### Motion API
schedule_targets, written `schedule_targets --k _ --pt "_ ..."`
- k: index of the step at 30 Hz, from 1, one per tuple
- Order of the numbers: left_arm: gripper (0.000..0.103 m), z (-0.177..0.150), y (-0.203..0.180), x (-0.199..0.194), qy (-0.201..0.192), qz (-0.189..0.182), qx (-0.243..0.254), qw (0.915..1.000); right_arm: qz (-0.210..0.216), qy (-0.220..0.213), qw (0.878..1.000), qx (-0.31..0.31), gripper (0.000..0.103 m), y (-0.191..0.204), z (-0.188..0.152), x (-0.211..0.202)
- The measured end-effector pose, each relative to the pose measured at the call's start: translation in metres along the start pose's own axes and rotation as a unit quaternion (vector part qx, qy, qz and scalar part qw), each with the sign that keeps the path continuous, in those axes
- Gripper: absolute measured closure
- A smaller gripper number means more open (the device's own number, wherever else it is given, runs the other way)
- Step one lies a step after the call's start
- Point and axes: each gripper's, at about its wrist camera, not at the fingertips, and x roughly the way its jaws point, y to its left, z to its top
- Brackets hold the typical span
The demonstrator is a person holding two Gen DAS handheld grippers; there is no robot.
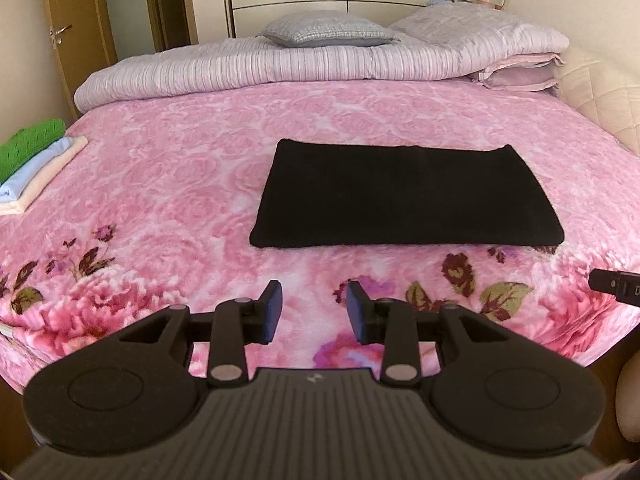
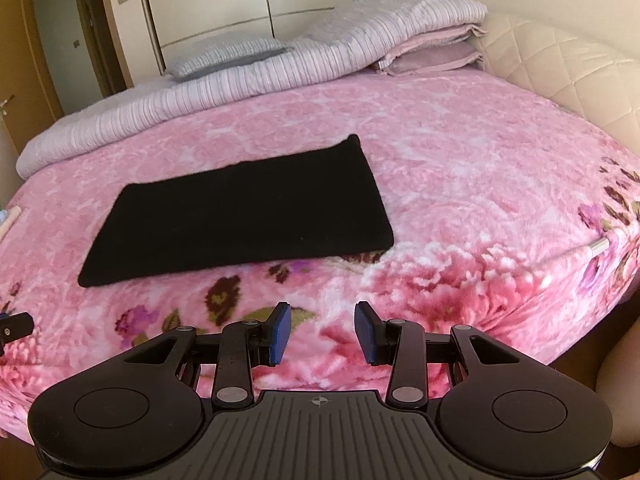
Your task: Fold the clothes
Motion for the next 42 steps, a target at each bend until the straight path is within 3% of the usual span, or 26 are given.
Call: schedule_targets --k 13,18,20,21,22,26,29,31,33,35,39,41,42 --pt "0.072 0.001 0.003 0.030 0.015 -0.016 -0.015 0.9996 0.000 0.018 1.000 0.010 0.064 -0.006 0.002 0.029" --pt "0.071 -0.002 0.033 0.057 0.038 -0.068 -0.109 0.9910 0.028 0.024 0.998 0.057 0.064 -0.021 0.000 0.043" --pt "0.068 -0.004 0.048 0.073 0.055 -0.084 -0.154 0.9829 0.079 0.039 0.981 0.170 0.056 -0.047 -0.005 0.058" --pt "0.068 -0.004 0.055 0.081 0.063 -0.084 -0.174 0.9791 0.088 0.043 0.975 0.198 0.046 -0.053 -0.005 0.065" --pt "0.068 -0.003 0.061 0.089 0.068 -0.083 -0.191 0.9756 0.096 0.046 0.969 0.223 0.042 -0.057 -0.005 0.072" --pt "0.066 0.002 0.079 0.120 0.071 -0.101 -0.255 0.9589 0.126 0.058 0.937 0.321 0.039 -0.074 -0.006 0.099" --pt "0.065 0.004 0.091 0.148 0.072 -0.123 -0.327 0.9341 0.148 0.066 0.905 0.393 0.039 -0.086 -0.007 0.119" --pt "0.065 0.005 0.100 0.169 0.076 -0.133 -0.380 0.9120 0.161 0.072 0.881 0.439 0.038 -0.095 -0.007 0.133" --pt "0.065 0.002 0.104 0.187 0.078 -0.140 -0.419 0.8938 0.163 0.066 0.878 0.445 0.037 -0.093 -0.002 0.141" --pt "0.065 0.001 0.105 0.198 0.068 -0.142 -0.445 0.8816 0.165 0.061 0.876 0.450 0.037 -0.092 0.004 0.149" --pt "0.065 0.004 0.107 0.210 0.049 -0.141 -0.472 0.8687 0.164 0.048 0.871 0.460 0.037 -0.088 0.014 0.165" --pt "0.069 0.006 0.107 0.214 0.041 -0.139 -0.476 0.8675 0.158 0.035 0.874 0.458 0.038 -0.084 0.017 0.171" --pt "0.077 0.007 0.106 0.215 0.036 -0.139 -0.473 0.8695 0.145 0.033 0.883 0.445 0.055 -0.082 0.019 0.173"
